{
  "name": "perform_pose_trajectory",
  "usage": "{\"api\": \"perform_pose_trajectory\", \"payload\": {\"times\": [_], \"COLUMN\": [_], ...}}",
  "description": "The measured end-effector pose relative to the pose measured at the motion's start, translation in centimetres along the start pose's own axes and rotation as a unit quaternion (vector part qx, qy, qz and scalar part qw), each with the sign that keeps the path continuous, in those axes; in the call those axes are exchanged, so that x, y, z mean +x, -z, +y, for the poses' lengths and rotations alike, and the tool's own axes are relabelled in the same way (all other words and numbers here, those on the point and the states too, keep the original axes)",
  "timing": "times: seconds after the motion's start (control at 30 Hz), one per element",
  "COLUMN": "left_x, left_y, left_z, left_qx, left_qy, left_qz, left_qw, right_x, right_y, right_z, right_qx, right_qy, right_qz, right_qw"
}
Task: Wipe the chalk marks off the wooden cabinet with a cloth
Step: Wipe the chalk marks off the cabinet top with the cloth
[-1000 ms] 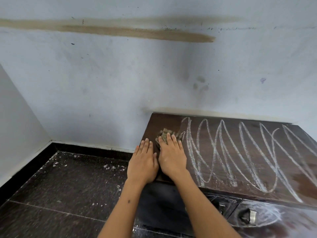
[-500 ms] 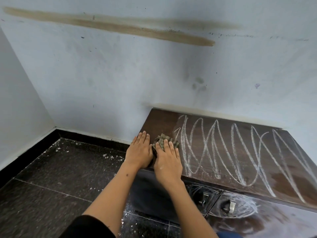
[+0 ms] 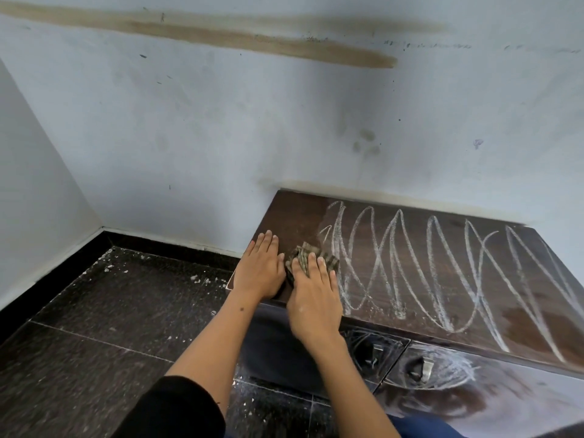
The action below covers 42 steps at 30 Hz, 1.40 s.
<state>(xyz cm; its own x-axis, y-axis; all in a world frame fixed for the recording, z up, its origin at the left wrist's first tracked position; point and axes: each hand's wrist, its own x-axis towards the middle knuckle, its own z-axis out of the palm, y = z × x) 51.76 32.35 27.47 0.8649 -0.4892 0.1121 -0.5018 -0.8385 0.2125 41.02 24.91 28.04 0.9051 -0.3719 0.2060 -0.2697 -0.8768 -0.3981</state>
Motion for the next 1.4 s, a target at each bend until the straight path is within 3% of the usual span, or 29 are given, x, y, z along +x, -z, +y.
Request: {"api": "perform_pose_trajectory", "payload": {"times": [0.17,0.4,0.77,0.93,1.03,1.23,1.4], "left_x": [0.2,1.4,1.2,1.3,1.3,1.1,1.2], "left_y": [0.6,-0.4,-0.6,-0.8,-0.6,-0.6,-0.8], "left_z": [0.5,1.3,1.3,1.2,1.3,1.3,1.2], "left_qx": [-0.007,0.007,0.006,-0.001,-0.004,-0.002,-0.006], "left_qy": [0.014,0.013,0.017,0.018,0.017,0.013,0.015], "left_qz": [-0.037,-0.028,-0.021,-0.007,-0.011,-0.013,-0.006], "left_qw": [0.999,0.999,1.0,1.0,1.0,1.0,1.0], "right_x": [4.4,-2.1,2.3,-1.9,0.4,3.2,-2.2], "right_y": [0.0,0.6,0.5,-0.1,0.4,0.2,-0.1], "right_z": [-0.4,0.4,1.0,1.3,1.5,0.8,1.3], "right_qx": [-0.001,0.012,0.012,0.008,0.012,-0.004,0.002], "right_qy": [-0.024,0.01,0.003,0.027,0.021,-0.01,0.015], "right_qz": [-0.046,0.019,-0.016,0.074,0.009,-0.004,0.071], "right_qw": [0.999,1.0,1.0,0.997,1.0,1.0,0.997]}}
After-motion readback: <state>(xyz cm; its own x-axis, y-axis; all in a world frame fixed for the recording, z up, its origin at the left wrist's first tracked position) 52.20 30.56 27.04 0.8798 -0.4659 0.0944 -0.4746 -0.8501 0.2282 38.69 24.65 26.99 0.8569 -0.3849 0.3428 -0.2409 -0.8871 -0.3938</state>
